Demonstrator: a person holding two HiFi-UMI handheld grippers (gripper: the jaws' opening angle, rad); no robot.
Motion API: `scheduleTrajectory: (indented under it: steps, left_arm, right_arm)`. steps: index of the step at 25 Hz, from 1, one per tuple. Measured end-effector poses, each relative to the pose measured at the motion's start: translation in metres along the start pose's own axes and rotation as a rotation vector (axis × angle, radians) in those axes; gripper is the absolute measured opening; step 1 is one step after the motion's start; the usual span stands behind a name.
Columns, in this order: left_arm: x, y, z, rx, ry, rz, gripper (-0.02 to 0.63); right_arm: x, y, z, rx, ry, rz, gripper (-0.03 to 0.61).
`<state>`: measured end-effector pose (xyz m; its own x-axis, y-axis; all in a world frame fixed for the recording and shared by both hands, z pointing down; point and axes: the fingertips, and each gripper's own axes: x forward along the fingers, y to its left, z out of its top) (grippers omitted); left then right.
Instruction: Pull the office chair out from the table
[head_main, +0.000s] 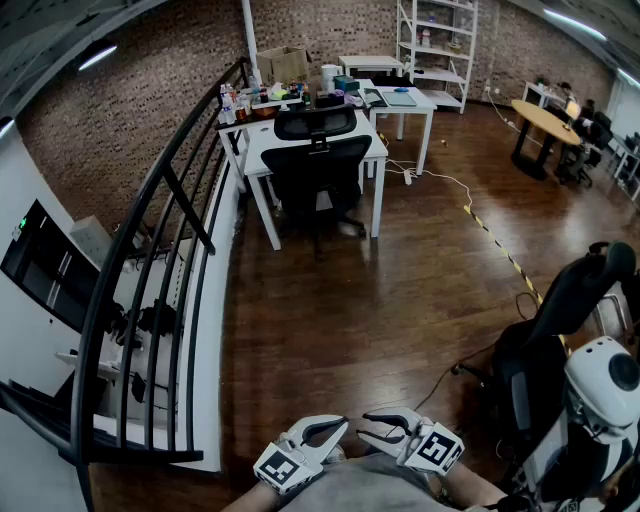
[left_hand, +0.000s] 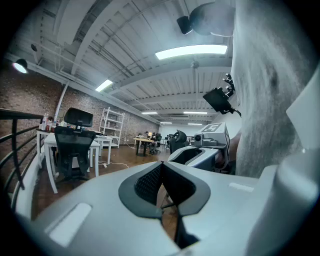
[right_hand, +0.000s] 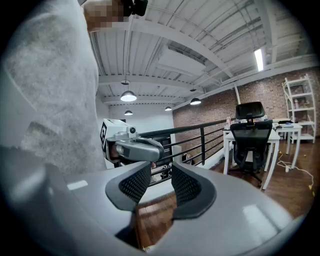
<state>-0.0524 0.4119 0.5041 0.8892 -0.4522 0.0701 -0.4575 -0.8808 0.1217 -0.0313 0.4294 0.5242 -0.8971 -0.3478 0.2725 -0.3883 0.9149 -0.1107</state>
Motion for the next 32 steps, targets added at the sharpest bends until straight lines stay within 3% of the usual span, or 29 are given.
scheduleTrajectory:
  steps: [8,11,17,29,32]
  left_arm:
    - [-0.022,0.043,0.007,-0.013,-0.024,0.051,0.002]
    - [-0.014,0.059,0.008,-0.005,-0.020,0.052,0.002]
    - [0.022,0.114,0.023,0.008,-0.022,0.081,0.002]
    - [0.134,0.229,0.060,-0.038,-0.017,0.110,0.002]
    - [0.158,0.255,0.068,-0.003,-0.015,0.135,0.002]
  right_arm:
    - [0.031,-0.016,0.018,-0.019,-0.007,-0.023,0.102]
    - [0.036,-0.039,0.027,-0.034,-0.020,-0.044,0.062]
    - [0.050,-0.109,0.042,-0.058,-0.044,-0.051,0.002]
    - [0.047,-0.276,0.074,-0.064,-0.090,-0.075,0.002]
    - [0.047,-0.314,0.078,-0.065,-0.103,-0.073,0.002]
